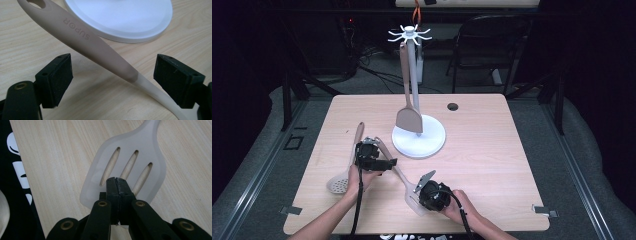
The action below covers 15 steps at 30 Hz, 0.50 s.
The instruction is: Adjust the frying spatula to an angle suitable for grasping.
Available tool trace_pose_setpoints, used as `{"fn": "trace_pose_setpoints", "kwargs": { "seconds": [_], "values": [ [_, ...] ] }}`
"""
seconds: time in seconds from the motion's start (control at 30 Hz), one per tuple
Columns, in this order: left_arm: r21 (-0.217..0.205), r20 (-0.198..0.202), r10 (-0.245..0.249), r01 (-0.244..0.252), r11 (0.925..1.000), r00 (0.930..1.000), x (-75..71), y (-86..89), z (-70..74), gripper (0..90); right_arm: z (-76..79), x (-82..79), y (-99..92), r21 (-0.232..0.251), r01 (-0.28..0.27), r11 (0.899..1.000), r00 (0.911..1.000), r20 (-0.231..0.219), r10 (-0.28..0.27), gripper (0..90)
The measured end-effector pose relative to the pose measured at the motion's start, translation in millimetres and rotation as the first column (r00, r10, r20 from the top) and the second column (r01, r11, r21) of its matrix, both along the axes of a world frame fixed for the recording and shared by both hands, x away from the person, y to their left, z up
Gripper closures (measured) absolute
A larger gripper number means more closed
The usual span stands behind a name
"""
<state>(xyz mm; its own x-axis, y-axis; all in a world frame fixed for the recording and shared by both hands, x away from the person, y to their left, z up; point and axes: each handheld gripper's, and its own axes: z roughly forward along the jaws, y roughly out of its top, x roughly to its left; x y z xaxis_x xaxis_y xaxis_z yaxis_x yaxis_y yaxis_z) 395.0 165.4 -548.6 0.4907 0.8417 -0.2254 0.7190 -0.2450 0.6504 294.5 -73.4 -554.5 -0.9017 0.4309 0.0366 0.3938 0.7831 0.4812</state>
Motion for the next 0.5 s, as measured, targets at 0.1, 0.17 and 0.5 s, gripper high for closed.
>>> {"fn": "trace_pose_setpoints", "kwargs": {
  "seconds": [0.1, 0.17, 0.5],
  "values": [
    [-0.003, -0.013, 0.008, -0.008, 1.0000, 0.9999, 2.6, -2.3, -3.7, 20.5, -0.1, 0.1, -0.1, 0.001, -0.001, 1.000, 1.0000, 0.001, 0.001, 90.0],
    [-0.001, -0.014, 0.005, -0.005, 1.0000, 0.9999, 3.6, -4.1, -5.3, 23.9, -0.1, 0.2, -0.1, 0.001, -0.002, 1.000, 1.0000, 0.000, 0.002, 90.0],
    [-0.013, -0.035, 0.011, -0.011, 0.9999, 0.9993, 5.7, -7.6, -10.1, 39.6, -0.4, 0.6, -0.3, 0.003, -0.008, 1.000, 1.0000, 0.001, 0.008, 90.0]
  ]
}}
